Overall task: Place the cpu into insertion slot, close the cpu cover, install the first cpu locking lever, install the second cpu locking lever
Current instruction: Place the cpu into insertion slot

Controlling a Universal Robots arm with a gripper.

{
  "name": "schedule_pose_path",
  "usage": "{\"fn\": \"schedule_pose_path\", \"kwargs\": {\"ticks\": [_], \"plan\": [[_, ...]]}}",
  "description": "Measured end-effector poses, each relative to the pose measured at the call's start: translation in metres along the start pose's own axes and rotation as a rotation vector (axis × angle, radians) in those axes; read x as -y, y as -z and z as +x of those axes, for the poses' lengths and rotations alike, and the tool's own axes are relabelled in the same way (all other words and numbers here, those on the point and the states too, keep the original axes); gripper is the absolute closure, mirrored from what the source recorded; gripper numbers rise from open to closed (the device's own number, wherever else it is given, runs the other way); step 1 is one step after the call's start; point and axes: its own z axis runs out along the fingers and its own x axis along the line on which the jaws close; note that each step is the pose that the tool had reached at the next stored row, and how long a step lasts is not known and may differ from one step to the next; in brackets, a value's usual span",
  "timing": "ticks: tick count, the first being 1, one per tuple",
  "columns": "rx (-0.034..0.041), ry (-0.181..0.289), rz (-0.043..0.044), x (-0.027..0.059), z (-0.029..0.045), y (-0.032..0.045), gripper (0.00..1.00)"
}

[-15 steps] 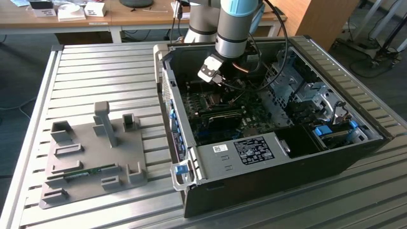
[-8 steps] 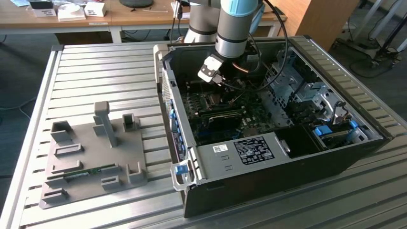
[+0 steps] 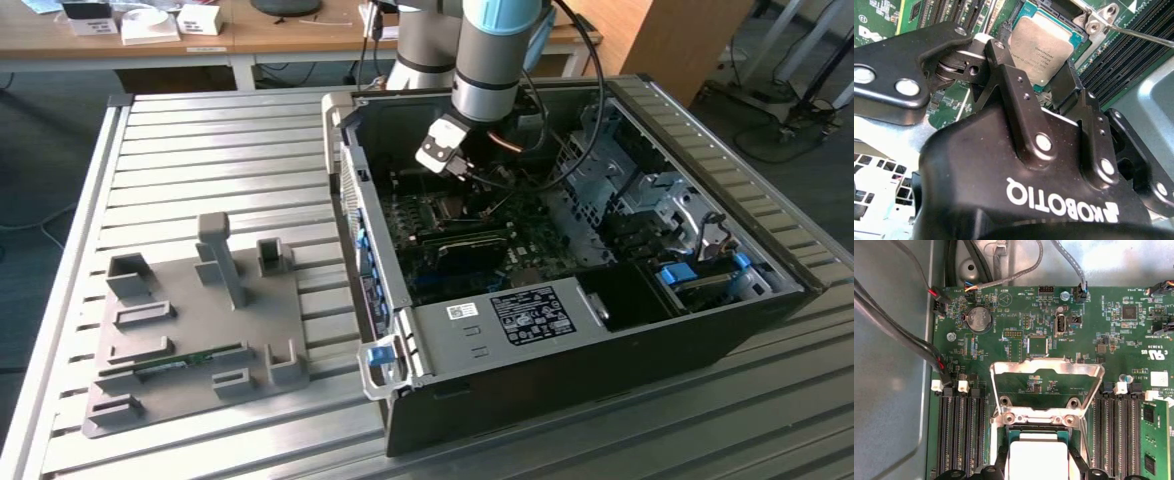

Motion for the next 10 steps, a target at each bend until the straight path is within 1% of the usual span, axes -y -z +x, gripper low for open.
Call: {"fn": "schedule_pose_path", "kwargs": {"ticks": [10], "plan": [[-0.0006,0.0,0.0,0.0001,0.0,-0.0024,0.46]]}}
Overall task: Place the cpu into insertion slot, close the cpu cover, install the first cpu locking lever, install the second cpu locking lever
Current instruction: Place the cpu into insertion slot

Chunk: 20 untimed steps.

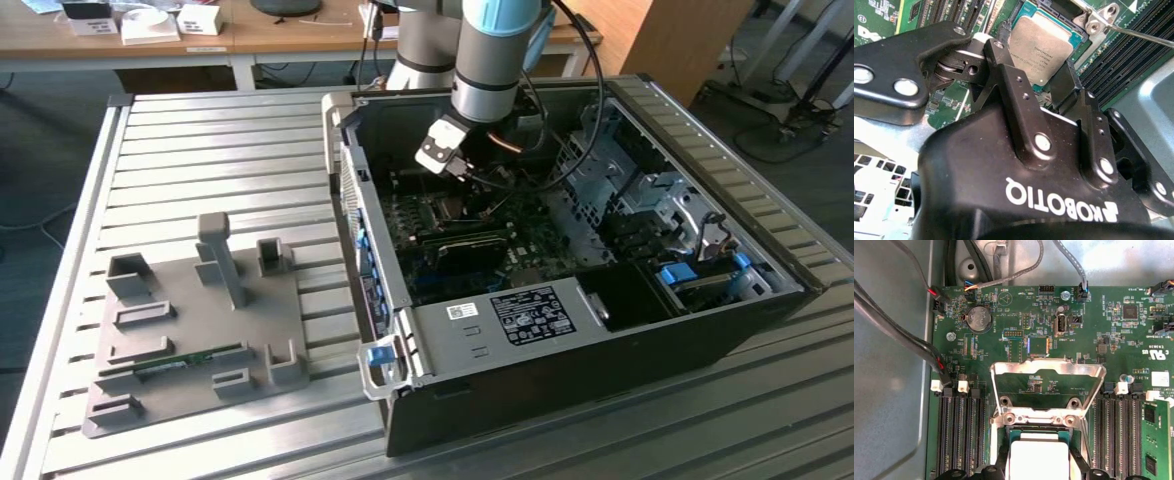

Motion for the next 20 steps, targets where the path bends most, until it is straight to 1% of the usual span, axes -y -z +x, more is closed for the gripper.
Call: {"fn": "schedule_pose_path", "kwargs": {"ticks": [5,8,12,15,20], "plan": [[-0.0002,0.0,-0.0001,0.0,0.0,0.0,0.46],[-0.0013,0.0,-0.001,-0.0002,0.0002,0.0013,0.46],[-0.0005,0.0,-0.0001,-0.0001,0.0,0.0023,0.46],[-0.0023,-0.001,-0.0001,-0.0001,0.0,0.003,0.46],[-0.0026,-0.004,-0.0002,-0.0004,0.0,0.0035,0.46]]}}
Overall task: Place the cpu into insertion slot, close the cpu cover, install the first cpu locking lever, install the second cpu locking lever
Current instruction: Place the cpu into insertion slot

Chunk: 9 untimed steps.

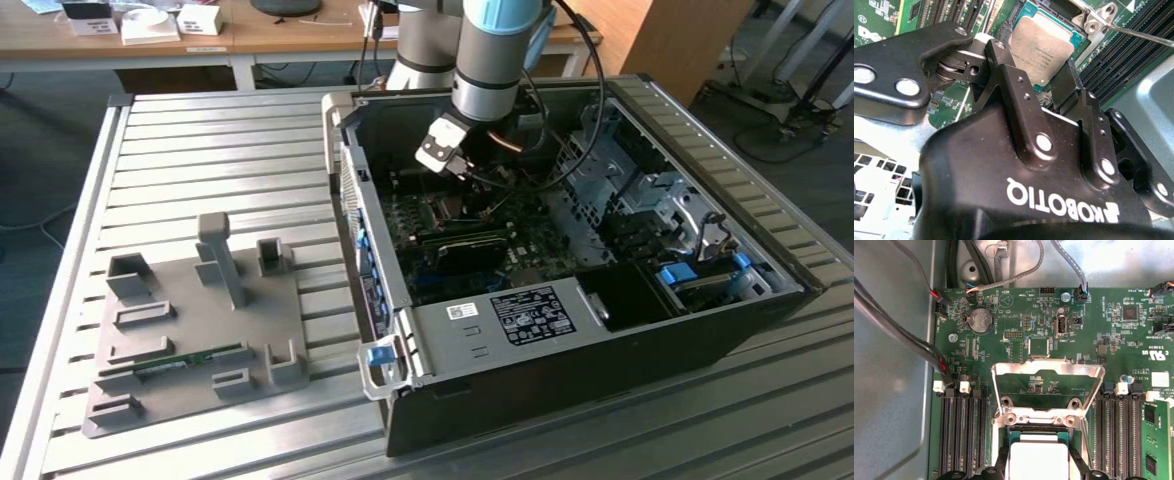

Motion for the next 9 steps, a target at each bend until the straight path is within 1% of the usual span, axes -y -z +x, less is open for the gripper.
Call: {"fn": "schedule_pose_path", "kwargs": {"ticks": [5,7,9], "plan": [[0.0001,-0.012,0.0001,-0.0002,0.0,-0.0002,0.46],[-0.0027,-0.013,0.0,-0.0002,0.0,-0.0003,0.46],[-0.0091,-0.014,0.0,-0.0002,0.0,-0.0003,0.46]]}}
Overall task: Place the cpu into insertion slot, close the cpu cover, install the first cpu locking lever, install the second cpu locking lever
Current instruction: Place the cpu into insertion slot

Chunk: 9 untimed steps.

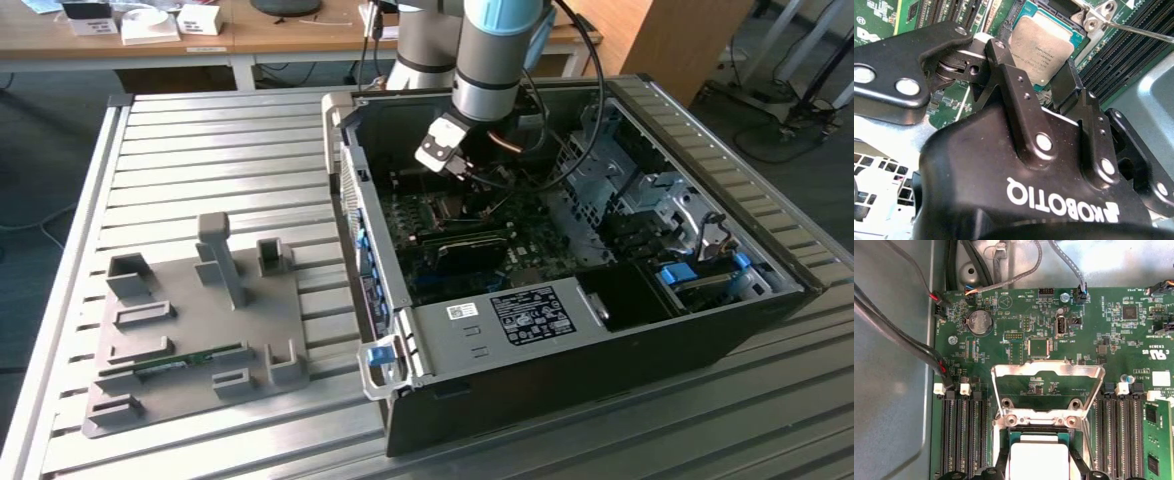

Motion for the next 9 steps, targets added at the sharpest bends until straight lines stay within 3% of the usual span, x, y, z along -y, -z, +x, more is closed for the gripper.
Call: {"fn": "schedule_pose_path", "kwargs": {"ticks": [9], "plan": [[-0.0026,0.0,0.0,0.0,-0.0004,-0.0001,0.46]]}}
